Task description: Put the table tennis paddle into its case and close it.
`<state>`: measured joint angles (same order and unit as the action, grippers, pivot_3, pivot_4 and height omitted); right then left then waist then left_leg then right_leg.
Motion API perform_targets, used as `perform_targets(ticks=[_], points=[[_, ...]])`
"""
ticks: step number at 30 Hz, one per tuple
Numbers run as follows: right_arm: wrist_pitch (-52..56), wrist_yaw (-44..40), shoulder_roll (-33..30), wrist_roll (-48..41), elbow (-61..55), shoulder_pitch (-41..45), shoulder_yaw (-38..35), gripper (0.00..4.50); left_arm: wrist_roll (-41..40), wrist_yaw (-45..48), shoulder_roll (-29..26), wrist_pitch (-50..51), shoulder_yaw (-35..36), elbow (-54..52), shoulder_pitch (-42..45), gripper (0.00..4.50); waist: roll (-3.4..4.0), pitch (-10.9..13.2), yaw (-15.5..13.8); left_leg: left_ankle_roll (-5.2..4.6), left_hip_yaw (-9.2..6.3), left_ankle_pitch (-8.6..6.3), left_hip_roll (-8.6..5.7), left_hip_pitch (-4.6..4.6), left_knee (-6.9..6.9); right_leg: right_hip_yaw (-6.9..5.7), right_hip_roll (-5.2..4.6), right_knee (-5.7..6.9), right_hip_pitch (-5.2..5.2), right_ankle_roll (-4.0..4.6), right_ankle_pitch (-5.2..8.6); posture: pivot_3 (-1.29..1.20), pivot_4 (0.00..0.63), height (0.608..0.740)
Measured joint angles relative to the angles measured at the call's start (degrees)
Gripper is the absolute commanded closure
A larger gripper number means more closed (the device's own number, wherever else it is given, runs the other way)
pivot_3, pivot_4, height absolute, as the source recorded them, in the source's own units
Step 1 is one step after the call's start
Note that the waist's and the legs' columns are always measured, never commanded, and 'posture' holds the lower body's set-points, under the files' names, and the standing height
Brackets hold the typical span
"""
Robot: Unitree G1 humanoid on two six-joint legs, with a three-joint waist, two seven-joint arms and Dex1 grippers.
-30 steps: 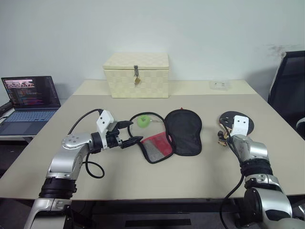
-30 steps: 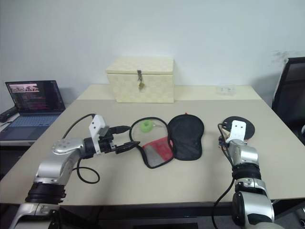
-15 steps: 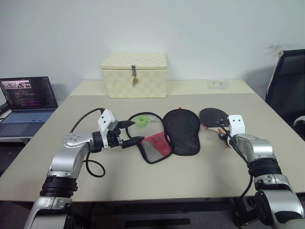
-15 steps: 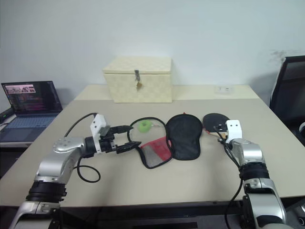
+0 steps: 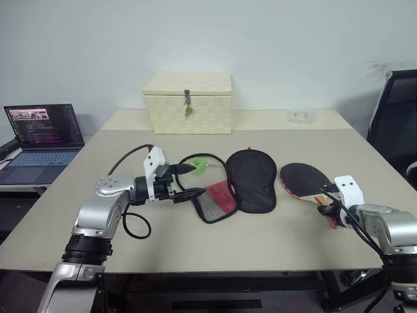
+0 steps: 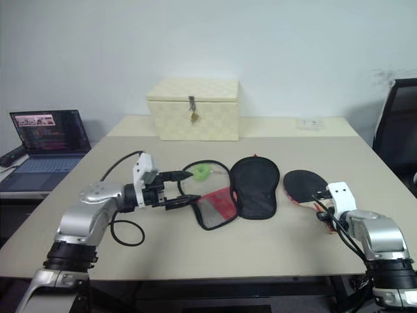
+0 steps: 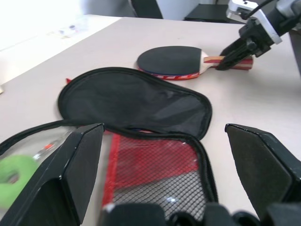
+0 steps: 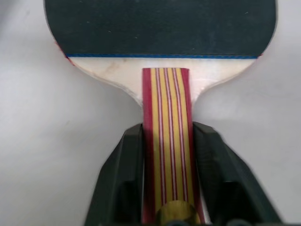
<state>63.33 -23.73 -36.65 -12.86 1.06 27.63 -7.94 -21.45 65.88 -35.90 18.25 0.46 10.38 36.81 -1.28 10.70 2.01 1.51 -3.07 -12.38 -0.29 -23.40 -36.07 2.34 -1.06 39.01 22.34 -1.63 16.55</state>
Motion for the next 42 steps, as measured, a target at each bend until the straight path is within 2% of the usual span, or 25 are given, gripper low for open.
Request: perform_targets(ticks=[9, 12, 15, 16, 25, 28, 30, 34, 37, 42], points=[[-3.3, 0.1, 2.1, 0.8, 7.9, 5.6, 1.3, 1.88, -1.0, 1.3, -0.5, 1.1, 0.1, -0.1, -0.2, 0.0, 0.0, 0.0, 0.4, 0.0, 0.03, 0.0, -0.01, -0.01, 0.01, 0.03, 0.01, -0.02, 0.0, 0.0, 0.0, 0.0, 0.15, 0.74], [-4.7, 0.4, 3.2, 0.9, 10.5, 7.2, 1.3, 2.43, -1.4, 1.6, -1.5, 1.5, 0.4, -1.9, -1.3, 0.0, 0.0, 0.0, 0.8, 0.0, 0.04, 0.0, 0.02, 0.04, 0.0, 0.05, 0.01, 0.01, -0.02, 0.0, -0.01, 0.0, 0.15, 0.74], [-6.0, 1.3, 3.8, 0.8, 11.5, 7.5, 1.2, 3.35, -1.4, 1.2, -2.2, 1.9, 1.1, -3.1, -2.8, 0.0, 0.0, 0.0, 1.0, 0.0, 0.04, 0.0, 0.04, 0.06, 0.0, 0.05, 0.01, 0.02, -0.03, 0.0, -0.01, 0.0, 0.15, 0.74], [-6.3, 1.6, 4.0, 0.8, 11.8, 7.6, 1.0, 3.42, -1.5, 1.0, -2.5, 2.2, 1.4, -3.4, -3.3, 0.0, 0.0, 0.0, 1.0, 0.0, 0.03, 0.0, 0.03, 0.05, 0.0, 0.04, 0.02, 0.02, -0.03, 0.0, -0.01, 0.0, 0.15, 0.74], [-6.2, 6.5, 5.4, 0.1, 11.4, 12.6, -2.6, 3.42, -3.2, -1.5, -4.2, 5.0, 4.3, -7.9, -8.6, 0.0, 0.15, 0.1, 1.0, 0.0, 0.04, 0.0, 0.03, -0.03, 0.04, 0.06, -0.02, 0.0, 0.08, 0.0, -0.01, 0.0, 0.15, 0.74], [-1.6, 9.0, 9.2, -1.9, 4.6, 17.2, -4.6, 3.42, -3.8, -2.3, -4.3, 5.6, 4.9, -9.9, -9.9, 0.0, 0.2, 0.1, 1.3, 0.0, 0.04, 0.0, 0.15, -0.04, 0.06, 0.1, -0.04, 0.03, 0.13, 0.02, -0.01, 0.0, 0.15, 0.74], [1.6, 10.9, 13.8, -3.2, -1.1, 19.1, -5.1, 3.42, -4.3, -2.7, -4.3, 6.1, 4.9, -10.8, -10.1, 0.0, 0.2, 0.1, 1.3, 0.0, -0.04, 0.0, 0.24, -0.03, 0.08, 0.05, -0.01, 0.04, 0.13, 0.06, 0.0, 0.0, 0.15, 0.74], [7.6, 15.9, 26.1, -5.0, -7.4, 18.5, -4.0, 3.42, -4.8, -3.0, -4.3, 6.4, 5.0, -10.9, -10.3, 0.0, 0.18, 0.1, 1.2, 0.01, -0.16, 0.0, 0.21, -0.06, 0.07, 0.05, -0.01, 0.05, 0.11, 0.1, 0.01, 0.0, 0.15, 0.74], [8.9, 18.9, 31.7, -4.7, -7.7, 16.8, -2.4, 3.42, -4.9, -3.3, -4.3, 6.4, 5.0, -11.0, -10.3, 0.0, 0.19, 0.1, 0.7, 0.01, -0.15, 0.0, 0.02, -0.18, 0.04, 0.01, -0.06, 0.02, 0.18, 0.08, 0.0, 0.0, 0.15, 0.74], [6.6, 20.6, 34.2, -3.7, -6.9, 15.4, 0.0, 3.42, -5.2, -3.8, -4.5, 6.6, 5.1, -11.3, -10.3, 0.0, 0.19, 0.1, 0.1, 0.01, -0.09, 0.01, -0.05, -0.45, -0.02, -0.04, -0.07, 0.01, 0.43, -0.02, -0.05, 0.0, 0.15, 0.74]])
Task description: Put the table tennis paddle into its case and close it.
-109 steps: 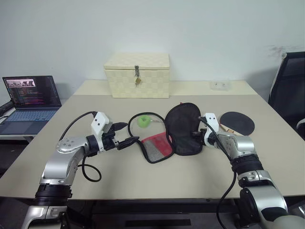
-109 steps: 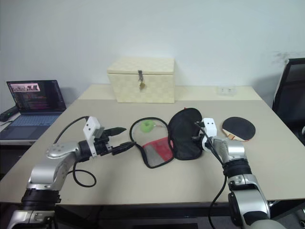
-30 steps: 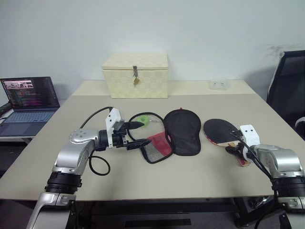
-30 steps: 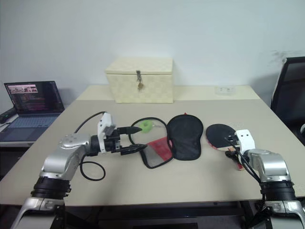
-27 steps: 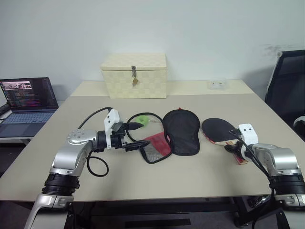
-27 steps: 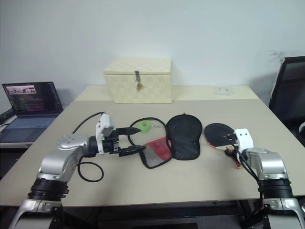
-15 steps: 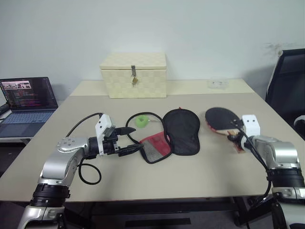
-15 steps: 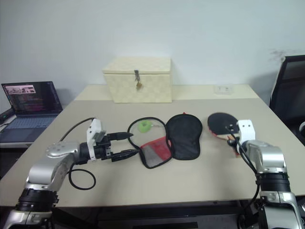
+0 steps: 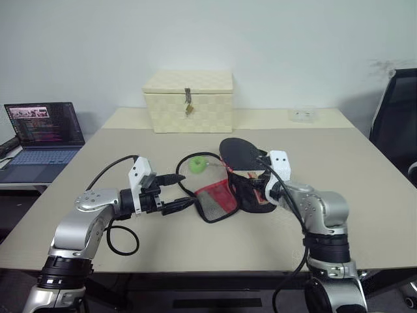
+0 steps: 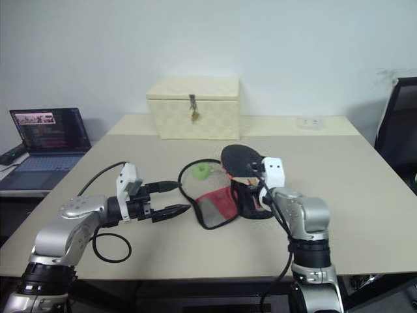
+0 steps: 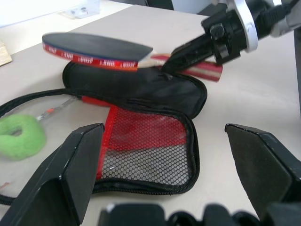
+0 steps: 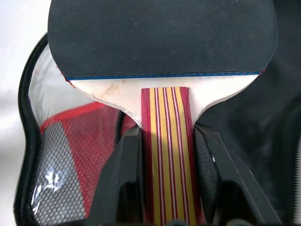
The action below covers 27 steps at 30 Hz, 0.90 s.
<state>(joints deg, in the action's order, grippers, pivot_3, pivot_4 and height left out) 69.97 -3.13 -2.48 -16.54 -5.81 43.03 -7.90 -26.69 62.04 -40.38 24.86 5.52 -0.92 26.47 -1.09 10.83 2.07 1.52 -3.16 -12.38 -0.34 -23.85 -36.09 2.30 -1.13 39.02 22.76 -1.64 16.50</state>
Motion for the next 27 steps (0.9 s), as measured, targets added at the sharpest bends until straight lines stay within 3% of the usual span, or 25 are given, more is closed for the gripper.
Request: perform_targets(ticks=[16, 23, 24, 27], points=[[-15.8, 2.9, -0.3, 4.3, 20.5, 2.4, 0.0, 3.42, -0.2, -0.7, -0.8, 0.1, 0.5, -1.5, -1.2, 0.0, 0.0, 0.0, 0.7, 0.0, 0.22, 0.0, 0.11, -0.15, 0.04, 0.17, 0.02, 0.17, 0.37, 0.04, -0.01, 0.0, 0.15, 0.74], [-18.1, 3.2, -0.4, 5.1, 22.9, 3.1, 0.2, 3.42, -0.2, -0.7, -0.8, 0.1, 0.5, -1.5, -1.2, 0.0, 0.0, 0.0, 0.9, 0.0, 0.21, 0.0, 0.1, -0.16, 0.04, 0.17, 0.02, 0.17, 0.37, 0.04, -0.01, 0.0, 0.15, 0.74], [-18.1, 3.2, -0.4, 5.1, 22.9, 3.1, 0.2, 2.68, -0.2, -0.7, -0.8, 0.1, 0.5, -1.5, -1.2, 0.0, 0.0, 0.0, 0.9, 0.0, 0.21, 0.0, 0.1, -0.15, 0.04, 0.17, 0.02, 0.18, 0.37, 0.04, -0.01, 0.0, 0.15, 0.74], [-18.1, 3.2, -0.3, 5.1, 21.9, 3.0, 0.2, 1.77, -0.2, -0.7, -0.8, 0.1, 0.5, -1.5, -1.2, 0.0, 0.0, 0.0, 0.9, 0.0, 0.21, 0.0, 0.11, -0.15, 0.03, 0.17, 0.02, 0.21, 0.37, 0.04, -0.01, 0.0, 0.15, 0.74]])
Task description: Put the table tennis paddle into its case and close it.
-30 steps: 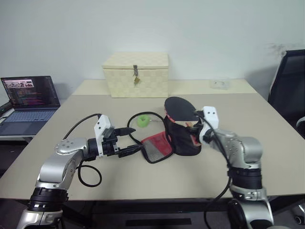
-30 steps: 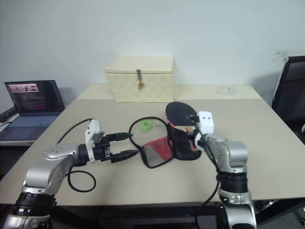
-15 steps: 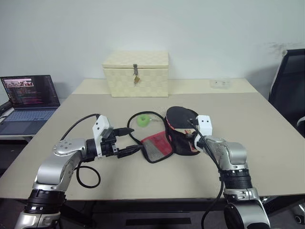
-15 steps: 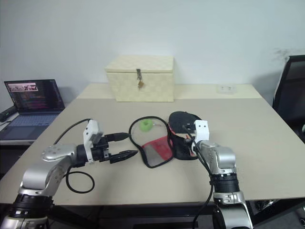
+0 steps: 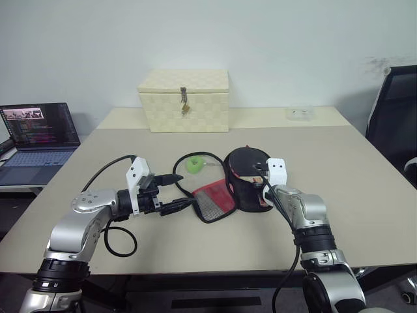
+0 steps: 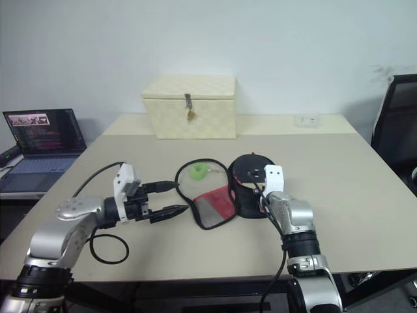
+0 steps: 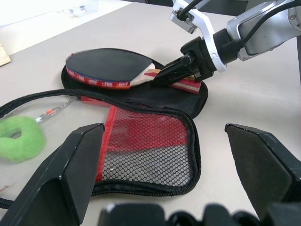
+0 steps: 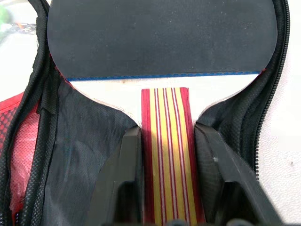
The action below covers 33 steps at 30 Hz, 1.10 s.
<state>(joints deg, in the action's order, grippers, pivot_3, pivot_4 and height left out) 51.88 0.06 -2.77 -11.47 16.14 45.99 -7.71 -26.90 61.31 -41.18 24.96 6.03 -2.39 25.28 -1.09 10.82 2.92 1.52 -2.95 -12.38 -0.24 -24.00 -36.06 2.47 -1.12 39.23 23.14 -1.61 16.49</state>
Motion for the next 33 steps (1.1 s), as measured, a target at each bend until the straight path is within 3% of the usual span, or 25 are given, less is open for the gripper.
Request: perform_targets(ticks=[5, 8, 11, 14, 19, 24, 25, 33], points=[[2.1, -1.7, -0.1, -0.1, -7.4, -1.2, 3.1, 0.02, 0.0, -0.9, 0.0, 0.0, 0.0, 0.0, -0.1, 0.0, 0.0, 0.0, 0.1, 0.0, -0.01, 0.0, 0.01, 0.0, 0.0, 0.0, -0.01, 0.05, 0.02, 0.0, 0.0, 0.0, 0.15, 0.74], [5.9, -8.1, -3.5, -2.6, -16.6, -3.9, 8.4, 0.02, 0.3, -2.1, 0.2, -0.2, 0.0, 0.4, -0.2, 0.0, 0.0, 0.0, 0.1, 0.0, -0.03, 0.0, 0.01, -0.01, -0.02, -0.01, -0.01, 0.04, 0.02, 0.0, 0.0, 0.0, 0.15, 0.74], [10.1, -19.1, -12.7, -9.9, -29.8, -7.1, 10.2, 0.02, 2.4, -3.9, -0.2, -1.5, 0.4, 3.9, -0.9, 0.0, -0.01, 0.0, -0.3, 0.0, -0.08, 0.0, -0.04, -0.04, -0.03, -0.08, 0.0, -0.04, -0.01, -0.02, 0.01, 0.0, 0.15, 0.74], [11.7, -27.2, -21.8, -15.1, -37.3, -8.1, 8.5, 0.0, 7.5, -6.9, -0.5, -5.4, -0.1, 10.6, -0.8, 0.57, -0.04, 0.0, -0.4, -0.01, -0.1, 0.0, -0.02, 0.04, -0.06, -0.1, -0.01, -0.04, -0.09, -0.02, 0.0, 0.0, 0.15, 0.74], [10.2, -34.3, -30.4, -16.9, -38.3, -10.7, 8.5, 0.0, 13.2, -8.9, -0.1, -10.1, -2.2, 20.7, 2.4, 2.44, -0.07, 0.0, -0.7, -0.03, -0.08, 0.01, -0.02, 0.05, -0.06, -0.1, 0.0, -0.04, -0.11, -0.01, 0.0, 0.0, 0.15, 0.74], [8.6, -39.7, -33.5, -19.7, -39.8, -10.8, 7.8, 0.0, 17.4, -9.8, 2.1, -13.6, -4.9, 30.6, 8.5, 4.28, -0.08, 0.0, -0.8, -0.03, -0.08, 0.01, -0.03, -0.01, -0.06, -0.12, 0.0, -0.07, -0.09, -0.01, 0.0, 0.0, 0.15, 0.74], [8.5, -40.2, -33.7, -20.2, -40.2, -10.8, 7.8, 0.0, 18.2, -10.2, 2.8, -14.4, -5.6, 32.5, 9.7, 4.48, -0.08, 0.0, -0.8, -0.03, -0.09, 0.01, -0.05, -0.01, -0.06, -0.12, 0.0, -0.07, -0.09, -0.01, -0.01, 0.0, 0.15, 0.74], [7.4, -40.3, -34.4, -21.0, -40.5, -10.7, 7.8, 0.0, 23.3, -12.5, 10.4, -20.2, -8.9, 47.7, 19.0, 4.48, -0.12, -0.1, -1.2, -0.03, -0.09, 0.01, -0.11, -0.07, -0.14, -0.15, 0.01, -0.05, -0.09, -0.05, -0.03, 0.0, 0.15, 0.74]])
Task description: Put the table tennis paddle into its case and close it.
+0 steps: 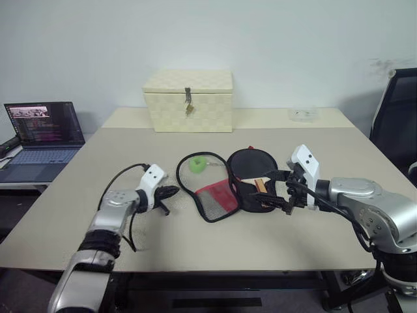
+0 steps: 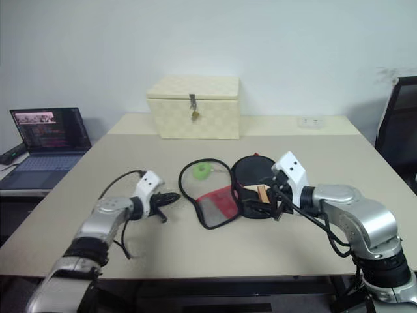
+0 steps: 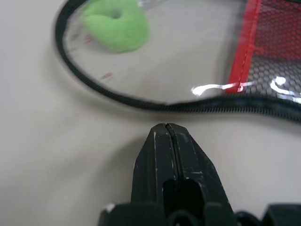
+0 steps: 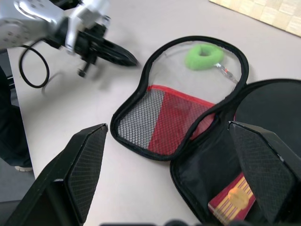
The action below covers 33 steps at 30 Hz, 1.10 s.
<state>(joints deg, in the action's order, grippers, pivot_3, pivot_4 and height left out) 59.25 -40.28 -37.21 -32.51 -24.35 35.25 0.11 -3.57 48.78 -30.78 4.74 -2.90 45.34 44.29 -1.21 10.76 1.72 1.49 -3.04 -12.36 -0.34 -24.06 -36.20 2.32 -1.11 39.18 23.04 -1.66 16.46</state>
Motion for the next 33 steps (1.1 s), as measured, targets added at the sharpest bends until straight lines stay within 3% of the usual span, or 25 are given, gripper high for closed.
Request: perform_targets(ticks=[7, 13, 22, 28, 33], points=[[-0.5, 1.1, -0.9, 0.4, 0.1, 0.0, -0.1, 0.0, 1.7, -1.0, 4.9, -3.9, -0.4, 9.9, 6.0, 4.48, 0.0, 0.0, 0.0, 0.0, -0.02, 0.0, -0.03, -0.08, -0.07, -0.03, 0.0, 0.02, 0.03, -0.02, -0.01, 0.0, 0.15, 0.74], [-1.1, 1.4, -3.3, 0.4, 1.0, -0.2, -1.5, 0.0, 1.9, -0.3, 9.2, -5.5, -0.6, 11.1, 13.4, 4.48, -0.02, 0.0, -0.1, -0.02, -0.08, -0.01, -0.05, -0.46, -0.5, -0.25, 0.01, 0.06, 0.13, -0.06, -0.04, 0.0, 0.15, 0.74], [-2.9, 3.1, -5.1, 3.3, 6.4, 1.3, -3.2, 0.0, 2.7, -1.0, 20.5, -10.7, -0.7, 20.6, 29.8, 4.48, -0.03, 0.0, 0.4, -0.05, 0.08, -0.02, -0.09, -0.56, -0.71, -0.07, 0.06, 0.02, 0.15, -0.24, -0.14, 0.0, 0.15, 0.74], [-2.6, 5.0, -4.7, 4.4, 9.5, 1.8, -3.3, 0.0, 3.6, -1.7, 20.8, -12.5, -0.6, 24.0, 29.8, 4.48, -0.02, 0.0, 0.9, -0.06, 0.06, -0.02, -0.06, -0.54, -0.72, 0.0, 0.07, 0.13, 0.21, -0.24, -0.13, 0.0, 0.15, 0.74], [-2.8, 7.0, -1.0, 5.5, 16.3, 4.2, -3.1, 0.0, 1.8, 1.9, 16.8, -12.6, 1.8, 21.4, 25.2, 4.48, -0.02, 0.0, 1.0, -0.07, 0.06, 0.0, -0.05, -0.46, -0.75, 0.07, 0.06, 0.29, 0.22, -0.23, -0.13, 0.0, 0.15, 0.74]])
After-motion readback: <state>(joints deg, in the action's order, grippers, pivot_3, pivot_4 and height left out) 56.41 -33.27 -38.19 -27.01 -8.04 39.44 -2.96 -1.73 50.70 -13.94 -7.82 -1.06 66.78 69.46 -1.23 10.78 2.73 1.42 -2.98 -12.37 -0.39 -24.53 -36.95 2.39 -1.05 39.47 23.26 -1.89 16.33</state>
